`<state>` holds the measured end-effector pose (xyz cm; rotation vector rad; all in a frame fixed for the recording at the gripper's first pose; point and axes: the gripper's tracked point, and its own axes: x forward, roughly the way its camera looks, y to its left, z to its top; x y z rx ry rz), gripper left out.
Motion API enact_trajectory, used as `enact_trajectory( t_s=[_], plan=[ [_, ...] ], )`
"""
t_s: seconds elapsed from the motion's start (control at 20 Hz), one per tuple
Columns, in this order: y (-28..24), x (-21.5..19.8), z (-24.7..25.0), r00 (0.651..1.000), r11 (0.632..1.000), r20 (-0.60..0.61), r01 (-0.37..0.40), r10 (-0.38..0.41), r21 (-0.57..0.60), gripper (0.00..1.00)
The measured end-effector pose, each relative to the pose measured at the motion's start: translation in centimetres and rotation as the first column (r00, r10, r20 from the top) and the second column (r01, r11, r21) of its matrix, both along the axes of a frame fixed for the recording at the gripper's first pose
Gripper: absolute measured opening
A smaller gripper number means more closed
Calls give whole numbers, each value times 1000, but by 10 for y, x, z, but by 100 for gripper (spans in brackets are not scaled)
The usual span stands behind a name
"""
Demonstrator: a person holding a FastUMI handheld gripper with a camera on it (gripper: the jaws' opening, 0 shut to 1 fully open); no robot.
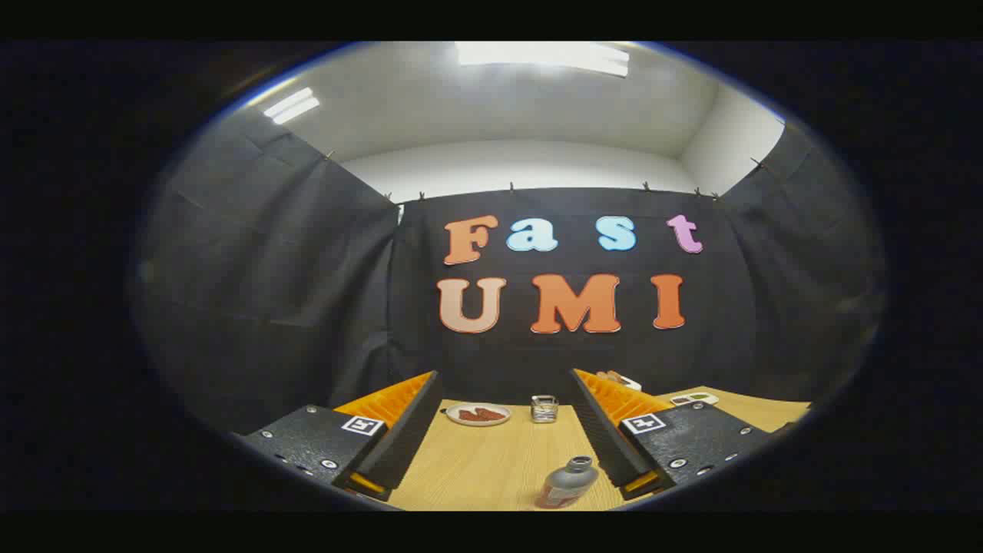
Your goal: Take the bottle from table, then pour the juice into the cup, finally place the bottle on the coaster
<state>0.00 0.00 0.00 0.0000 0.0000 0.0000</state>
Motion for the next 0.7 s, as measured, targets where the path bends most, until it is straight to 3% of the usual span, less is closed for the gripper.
enact_trajectory(
  t_s=[0.55, 0.7],
  plan=[
    [14, 11, -4, 999, 998, -8, -44, 44, -49, 97],
    [1, 12, -20, 999, 997, -39, 3, -6, -76, 97]
  ],
)
